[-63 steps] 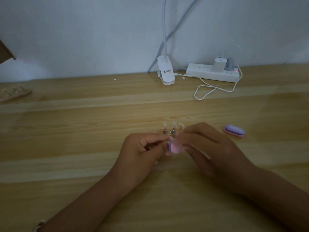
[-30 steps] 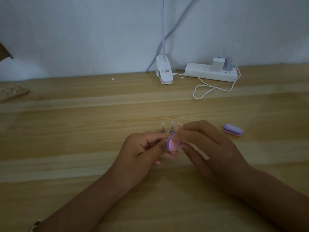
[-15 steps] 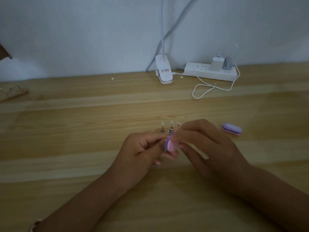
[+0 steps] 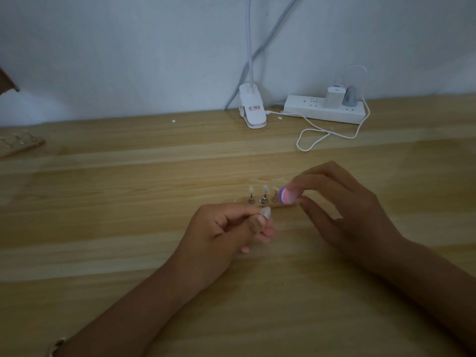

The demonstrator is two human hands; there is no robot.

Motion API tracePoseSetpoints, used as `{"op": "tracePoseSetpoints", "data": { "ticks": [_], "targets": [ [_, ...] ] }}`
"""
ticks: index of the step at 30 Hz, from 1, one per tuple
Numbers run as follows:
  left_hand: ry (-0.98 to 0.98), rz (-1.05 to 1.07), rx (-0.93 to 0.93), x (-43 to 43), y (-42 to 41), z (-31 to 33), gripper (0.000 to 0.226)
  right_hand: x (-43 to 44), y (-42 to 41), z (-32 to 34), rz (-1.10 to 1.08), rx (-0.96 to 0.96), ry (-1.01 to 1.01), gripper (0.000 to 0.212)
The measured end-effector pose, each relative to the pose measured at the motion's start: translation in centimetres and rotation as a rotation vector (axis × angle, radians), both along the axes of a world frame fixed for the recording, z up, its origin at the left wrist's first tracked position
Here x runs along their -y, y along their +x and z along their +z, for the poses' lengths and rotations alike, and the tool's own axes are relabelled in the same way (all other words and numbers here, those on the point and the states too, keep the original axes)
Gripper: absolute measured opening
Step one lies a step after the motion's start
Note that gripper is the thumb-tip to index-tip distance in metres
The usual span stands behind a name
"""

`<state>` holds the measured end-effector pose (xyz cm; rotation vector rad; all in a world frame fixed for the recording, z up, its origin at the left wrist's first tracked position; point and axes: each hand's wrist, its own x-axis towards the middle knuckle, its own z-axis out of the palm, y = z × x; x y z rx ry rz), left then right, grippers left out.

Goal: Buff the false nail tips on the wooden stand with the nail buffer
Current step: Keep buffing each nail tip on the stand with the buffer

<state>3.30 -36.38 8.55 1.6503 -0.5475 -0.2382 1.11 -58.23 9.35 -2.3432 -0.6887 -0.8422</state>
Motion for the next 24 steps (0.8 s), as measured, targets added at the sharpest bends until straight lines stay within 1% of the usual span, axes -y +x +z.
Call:
{"op": "tracePoseSetpoints", "data": {
  "ticks": [2,5,7,11,14,18,22,24],
  "targets": [
    [0.000,0.008,-0.001,0.0,0.1,0.0,0.015,-0.3,-0.3,0.2,0.025,-0.003,0.062,0.019],
    [-0.005,-0.034,0.015,0.1,0.0,0.1,0.018,-1.6,-1.0,0.1,0.085,0.061,-0.011,0.015],
    [-0.010,-0.061,0.010,0.1,-0.1,0.2,0.021,-1.8,-1.0,0.0,0.076,0.087,-0.055,0.014],
    [-0.028,-0.088,-0.031,0.1,-0.2,0.4,0.023,-1.5,-0.9,0.2,0.064,0.072,-0.023,0.016],
    [-0.044,-0.105,-0.038,0.0,-0.2,0.5,0.022,-1.9,-1.2,-0.1,0.122,0.089,-0.045,0.016],
    [-0.020,-0.098,-0.054,0.0,-0.1,0.1,0.024,-1.1,-0.7,0.0,0.088,0.070,-0.067,0.017],
    [-0.048,-0.114,-0.018,0.0,-0.1,0.4,0.017,-2.1,-1.0,-0.5,0.145,0.098,-0.045,0.017],
    [-0.049,-0.127,-0.026,0.0,-0.2,0.4,0.019,-1.8,-1.0,-0.5,0.153,0.113,-0.076,0.017]
  ]
}}
